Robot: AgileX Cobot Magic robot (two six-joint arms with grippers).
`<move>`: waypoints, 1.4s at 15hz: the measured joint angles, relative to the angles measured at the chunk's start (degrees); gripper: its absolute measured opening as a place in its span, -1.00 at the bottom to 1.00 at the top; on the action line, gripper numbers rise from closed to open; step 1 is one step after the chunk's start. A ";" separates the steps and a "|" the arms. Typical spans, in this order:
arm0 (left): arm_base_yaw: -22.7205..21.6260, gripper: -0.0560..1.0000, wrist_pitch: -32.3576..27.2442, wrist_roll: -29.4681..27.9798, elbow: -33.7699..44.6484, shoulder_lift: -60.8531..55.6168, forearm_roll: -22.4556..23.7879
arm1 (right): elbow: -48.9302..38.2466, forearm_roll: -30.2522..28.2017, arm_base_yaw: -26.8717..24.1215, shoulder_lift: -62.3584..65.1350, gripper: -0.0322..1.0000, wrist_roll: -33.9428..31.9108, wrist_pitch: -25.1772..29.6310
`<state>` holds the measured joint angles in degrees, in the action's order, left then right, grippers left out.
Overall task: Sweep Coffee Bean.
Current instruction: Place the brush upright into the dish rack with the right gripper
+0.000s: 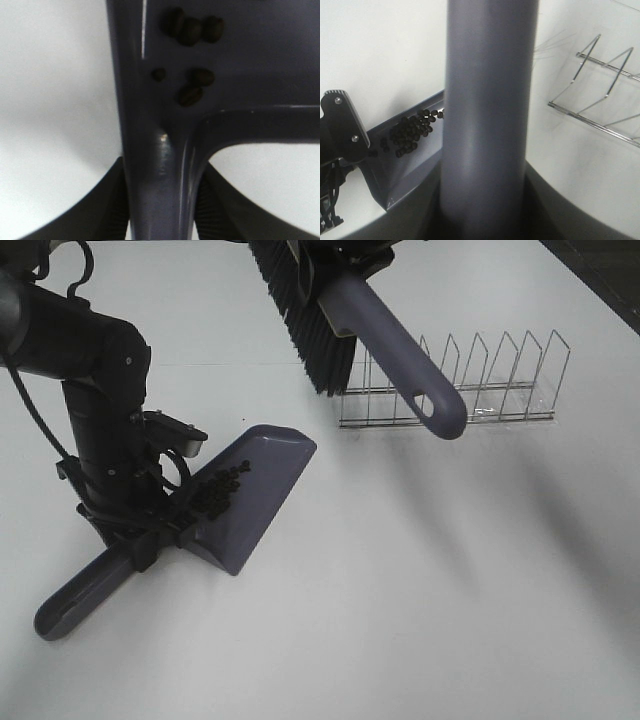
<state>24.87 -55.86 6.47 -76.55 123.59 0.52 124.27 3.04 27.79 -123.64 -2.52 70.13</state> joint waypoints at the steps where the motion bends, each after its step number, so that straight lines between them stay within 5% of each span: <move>1: -0.06 -0.30 -0.06 -0.80 0.00 0.00 -0.52 | -2.52 -0.69 0.00 1.89 -0.29 -0.29 0.00; 5: -4.81 -0.30 -1.26 -3.04 0.00 0.00 -4.93 | -16.62 -3.61 0.00 9.68 -0.29 -3.09 0.17; 11: -12.78 -0.30 -2.69 -2.92 0.80 0.06 -8.25 | -35.87 -15.81 0.00 17.76 -0.29 -12.32 0.17; 15: -13.41 -0.30 -0.80 -2.98 3.44 -0.63 -8.25 | -43.95 -15.30 -0.69 18.33 -0.29 -16.56 0.00; 18: -13.41 -0.30 0.40 -2.81 4.41 -1.15 -8.25 | -45.15 -7.79 -8.42 18.16 -0.29 -15.76 -6.07; 21: -13.41 -0.30 0.63 -2.81 4.47 -1.15 -8.25 | -45.15 -7.22 -13.29 16.39 -0.29 -13.69 -7.56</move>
<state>11.46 -55.23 3.67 -72.08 122.44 -7.73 79.13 -4.18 14.50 -107.26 -16.21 62.57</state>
